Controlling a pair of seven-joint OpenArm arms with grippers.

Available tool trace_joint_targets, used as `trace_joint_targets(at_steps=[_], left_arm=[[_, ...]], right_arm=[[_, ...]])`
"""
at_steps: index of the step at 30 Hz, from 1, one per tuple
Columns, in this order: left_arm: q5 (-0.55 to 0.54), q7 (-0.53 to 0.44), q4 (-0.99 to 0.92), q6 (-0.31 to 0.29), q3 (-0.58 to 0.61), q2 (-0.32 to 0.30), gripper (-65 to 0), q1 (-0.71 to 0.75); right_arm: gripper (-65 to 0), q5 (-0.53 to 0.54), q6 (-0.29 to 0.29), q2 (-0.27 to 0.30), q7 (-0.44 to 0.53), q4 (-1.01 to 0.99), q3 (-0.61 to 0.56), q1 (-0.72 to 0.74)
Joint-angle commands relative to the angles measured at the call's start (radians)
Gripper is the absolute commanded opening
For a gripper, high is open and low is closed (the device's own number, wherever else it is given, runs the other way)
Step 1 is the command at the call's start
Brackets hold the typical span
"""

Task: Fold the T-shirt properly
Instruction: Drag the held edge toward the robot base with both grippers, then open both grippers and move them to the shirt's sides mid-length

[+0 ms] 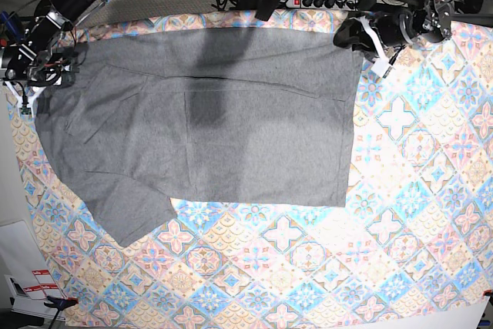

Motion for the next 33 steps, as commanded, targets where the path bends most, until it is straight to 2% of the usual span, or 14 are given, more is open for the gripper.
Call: trace_joint_targets(at_steps=[1, 8, 20, 22, 26, 28, 30, 33], left_arm=[[0.272, 0.094, -0.03, 0.068, -0.042, -0.042, -49.9, 0.007], [0.266, 0.089, -0.03, 0.068, -0.167, -0.049, -49.9, -0.007], [0.277, 0.096, -0.03, 0.068, -0.167, -0.045, -49.5, -0.033], [0.274, 0.096, -0.03, 0.068, -0.167, -0.045, -45.2, -0.035], [0.266, 0.096, -0.029, 0.068, -0.17, -0.045, -27.5, -0.035], [0.266, 0.096, -0.029, 0.068, -0.171, -0.045, -20.9, -0.033], [0.266, 0.096, -0.029, 0.068, -0.168, -0.05, -19.4, -0.032], [0.266, 0.096, -0.029, 0.068, -0.173, -0.052, -21.1, -0.032]], right_arm=[[-21.3, -0.002, -0.005, 0.017, 0.006, 0.026, 0.003, 0.011], [-18.4, 0.001, -0.005, 0.015, 0.014, 0.107, 0.006, 0.015], [-18.4, -0.002, -0.005, 0.015, 0.009, 0.132, 0.0, 0.018], [-18.3, -0.002, -0.005, 0.015, 0.011, 0.132, 0.0, 0.018], [-18.3, -0.002, -0.005, 0.015, 0.011, 0.132, -0.002, 0.018], [-18.3, -0.002, -0.005, 0.015, 0.011, 0.132, -0.002, 0.018], [-18.3, -0.002, -0.005, 0.015, 0.014, 0.132, -0.002, 0.018], [-18.3, -0.002, -0.005, 0.015, 0.014, 0.132, -0.003, 0.018]])
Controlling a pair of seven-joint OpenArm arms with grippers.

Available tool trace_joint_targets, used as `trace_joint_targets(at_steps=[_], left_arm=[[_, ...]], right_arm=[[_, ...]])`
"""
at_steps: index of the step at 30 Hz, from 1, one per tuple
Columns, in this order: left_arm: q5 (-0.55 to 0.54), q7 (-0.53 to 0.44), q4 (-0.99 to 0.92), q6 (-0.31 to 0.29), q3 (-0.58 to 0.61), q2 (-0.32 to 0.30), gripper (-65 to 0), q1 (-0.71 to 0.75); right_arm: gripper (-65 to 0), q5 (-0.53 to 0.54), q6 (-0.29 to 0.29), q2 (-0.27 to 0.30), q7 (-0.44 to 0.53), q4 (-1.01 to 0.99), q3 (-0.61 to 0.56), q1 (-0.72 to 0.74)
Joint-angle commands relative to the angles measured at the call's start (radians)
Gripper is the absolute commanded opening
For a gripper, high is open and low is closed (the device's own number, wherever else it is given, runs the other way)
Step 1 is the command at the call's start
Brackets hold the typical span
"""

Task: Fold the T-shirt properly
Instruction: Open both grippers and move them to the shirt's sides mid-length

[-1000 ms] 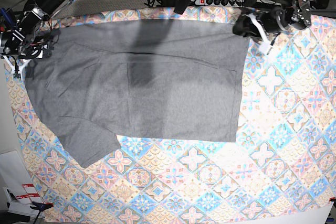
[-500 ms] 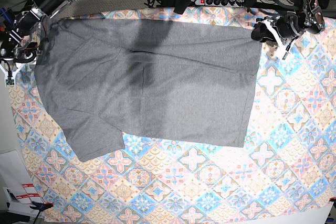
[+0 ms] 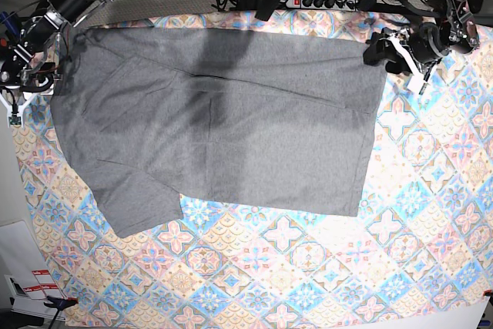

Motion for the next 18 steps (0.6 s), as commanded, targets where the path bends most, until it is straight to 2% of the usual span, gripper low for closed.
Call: trace_joint_targets(at_steps=[1, 3, 8, 11, 14, 18], left_arm=[[0.18, 0.117, -0.016, 0.068, -0.005, -0.017, -22.0, 0.021], [0.178, 0.117, 0.043, 0.068, -0.034, -0.03, -23.8, 0.03], [0.178, 0.11, 0.283, 0.068, -0.1, -0.004, -27.4, 0.104], [0.178, 0.11, 0.409, 0.068, -0.146, 0.043, -27.7, 0.119], [0.18, 0.11, 0.501, 0.068, -0.194, 0.095, -27.3, 0.084], [0.191, 0.115, 0.551, 0.068, -0.192, 0.14, -26.9, -0.028]], right_arm=[[-18.3, -0.002, -0.005, 0.018, 0.011, 0.015, -0.002, 0.013], [-18.3, -0.002, -0.005, 0.018, 0.011, 0.015, -0.026, 0.013], [-18.3, -0.002, -0.005, 0.016, 0.011, 0.015, -0.04, 0.013], [-18.3, -0.002, -0.005, -0.001, 0.012, 0.015, -0.042, 0.013], [-18.3, -0.002, -0.005, -0.008, 0.012, 0.016, -0.042, 0.013], [-18.3, -0.002, -0.005, -0.01, 0.012, 0.016, -0.042, 0.031]])
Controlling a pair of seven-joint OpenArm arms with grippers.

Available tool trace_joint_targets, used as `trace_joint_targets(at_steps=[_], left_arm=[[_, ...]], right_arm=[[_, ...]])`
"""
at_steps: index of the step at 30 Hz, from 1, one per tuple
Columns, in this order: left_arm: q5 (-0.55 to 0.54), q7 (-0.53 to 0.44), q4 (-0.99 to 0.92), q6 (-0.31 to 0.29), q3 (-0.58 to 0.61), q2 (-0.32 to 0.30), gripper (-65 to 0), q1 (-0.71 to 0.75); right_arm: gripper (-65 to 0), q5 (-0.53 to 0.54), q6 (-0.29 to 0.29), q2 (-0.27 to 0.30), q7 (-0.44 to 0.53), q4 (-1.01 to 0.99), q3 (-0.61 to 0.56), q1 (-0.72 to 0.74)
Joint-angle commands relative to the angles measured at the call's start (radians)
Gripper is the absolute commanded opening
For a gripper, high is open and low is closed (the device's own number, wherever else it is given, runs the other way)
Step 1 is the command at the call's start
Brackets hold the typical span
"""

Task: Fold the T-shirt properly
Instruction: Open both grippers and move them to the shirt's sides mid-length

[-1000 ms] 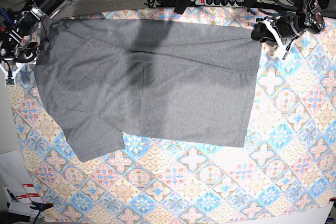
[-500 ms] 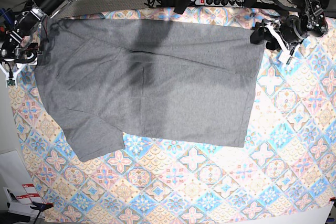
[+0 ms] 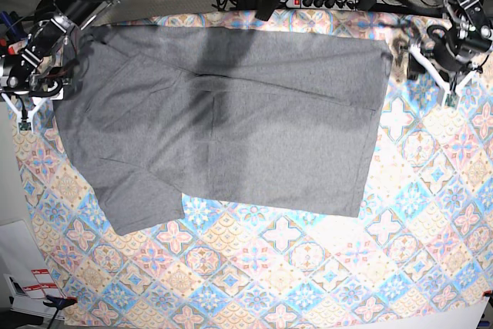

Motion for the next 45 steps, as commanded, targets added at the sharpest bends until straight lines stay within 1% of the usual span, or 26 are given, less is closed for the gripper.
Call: trace_joint_targets(at_steps=[1, 4, 5, 8, 10, 13, 14, 19, 21, 24, 27, 31, 33, 35, 36, 38, 41, 43, 45], left_arm=[[-0.027, -0.034, 0.023, -0.005, 0.007, -0.008, -26.9, -0.065], [-0.026, -0.031, 0.008, -0.005, 0.007, -0.003, -26.9, -0.202], [-0.022, -0.015, 0.0, -0.005, 0.007, -0.003, -26.9, -0.248], [0.039, 0.075, -0.063, -0.005, 0.03, -0.005, -26.9, -0.409], [0.094, 0.1, -0.16, -0.005, 0.09, -0.005, -26.9, -0.51], [0.171, 0.095, -0.328, -0.005, 0.142, -0.003, -26.9, -0.628], [0.186, 0.075, -0.39, -0.005, 0.149, -0.001, -26.9, -0.661], [0.203, -0.153, -0.661, -0.005, 0.188, -0.001, -26.9, -0.745], [0.203, -0.239, -0.767, -0.005, 0.195, -0.009, -26.9, -0.766], [0.203, -0.393, -0.908, -0.005, 0.198, -0.012, -26.9, -0.788], [0.205, -0.529, -0.994, -0.005, 0.2, -0.021, -26.9, -0.794], [0.205, -0.652, -1.073, -0.005, 0.197, -0.029, -26.9, -0.796], [0.205, -0.732, -1.114, -0.005, 0.2, -0.055, -26.9, -0.791], [0.205, -0.81, -1.169, 0.034, 0.2, -0.071, -26.9, -0.792], [0.205, -0.842, -1.194, 0.051, 0.2, -0.087, -26.9, -0.794], [0.205, -0.89, -1.235, 0.08, 0.2, -0.101, -26.9, -0.794], [0.218, -0.914, -1.29, 0.11, 0.228, -0.124, -26.9, -0.819], [0.223, -0.93, -1.352, 0.12, 0.248, -0.13, -26.9, -0.831], [0.228, -0.968, -1.416, 0.12, 0.257, -0.13, -26.9, -0.871]], right_arm=[[-18.3, 0.004, -0.005, 0.018, 0.012, 0.02, 0.002, 0.015], [-18.4, 0.007, -0.005, 0.018, 0.012, 0.024, 0.002, 0.018], [-18.4, 0.007, -0.005, 0.018, 0.014, 0.026, 0.002, 0.025], [-18.5, 0.007, -0.005, 0.018, 0.014, 0.026, 0.002, 0.058], [-18.5, 0.005, -0.005, 0.018, 0.014, 0.024, 0.002, 0.068], [-18.5, 0.002, -0.005, 0.018, 0.012, 0.024, 0.002, 0.096], [-18.5, 0.002, -0.005, 0.018, 0.012, 0.024, 0.002, 0.097], [-18.5, 0.002, -0.005, 0.018, 0.012, 0.021, 0.002, 0.097], [-18.5, 0.002, -0.005, 0.018, 0.012, 0.023, 0.002, 0.096], [-18.5, 0.002, -0.005, 0.018, 0.012, 0.023, 0.002, 0.094], [-18.5, 0.002, -0.005, 0.018, 0.012, 0.023, 0.002, 0.093], [-18.5, 0.002, -0.005, 0.019, 0.012, 0.023, 0.002, 0.091], [-18.5, 0.001, -0.005, 0.022, 0.012, 0.023, 0.002, 0.09], [-18.5, 0.001, -0.005, 0.024, 0.012, 0.023, 0.002, 0.078], [-18.5, 0.001, -0.005, 0.024, 0.012, 0.024, 0.002, 0.076], [-18.4, 0.001, -0.005, 0.024, 0.012, 0.023, 0.002, 0.076], [-18.4, 0.001, -0.005, 0.024, 0.012, 0.023, 0.002, 0.07], [-18.4, 0.001, -0.005, 0.024, 0.012, 0.023, 0.002, 0.07], [-18.4, 0.001, -0.005, 0.024, 0.012, 0.023, 0.002, 0.07]])
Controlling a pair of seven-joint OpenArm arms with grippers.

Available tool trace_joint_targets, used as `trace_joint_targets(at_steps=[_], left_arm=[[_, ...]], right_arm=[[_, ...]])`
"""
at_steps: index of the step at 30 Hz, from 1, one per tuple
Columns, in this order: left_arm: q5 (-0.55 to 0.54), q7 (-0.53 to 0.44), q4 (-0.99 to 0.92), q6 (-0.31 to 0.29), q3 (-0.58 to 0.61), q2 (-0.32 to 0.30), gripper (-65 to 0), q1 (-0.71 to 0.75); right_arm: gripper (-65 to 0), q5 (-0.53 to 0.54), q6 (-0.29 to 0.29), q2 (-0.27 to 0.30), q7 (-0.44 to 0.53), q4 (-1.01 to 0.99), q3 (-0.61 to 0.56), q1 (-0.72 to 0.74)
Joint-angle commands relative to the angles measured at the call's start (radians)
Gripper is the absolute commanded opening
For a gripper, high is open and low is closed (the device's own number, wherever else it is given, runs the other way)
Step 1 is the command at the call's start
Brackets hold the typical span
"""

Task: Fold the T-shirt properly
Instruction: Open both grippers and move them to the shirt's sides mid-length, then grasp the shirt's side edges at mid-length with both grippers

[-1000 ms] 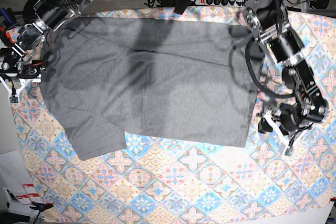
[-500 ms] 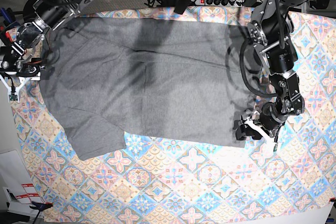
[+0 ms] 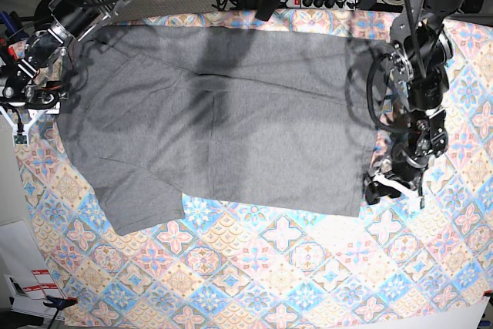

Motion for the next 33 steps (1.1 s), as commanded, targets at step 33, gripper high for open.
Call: trace_joint_targets(at_steps=[33], left_arm=[[0.298, 0.027, -0.222, -0.103, -0.002, 0.067, -24.8, -0.129]], right_arm=[[-18.4, -0.001, -0.005, 0.055, 0.233, -0.436, -0.011, 0.399]])
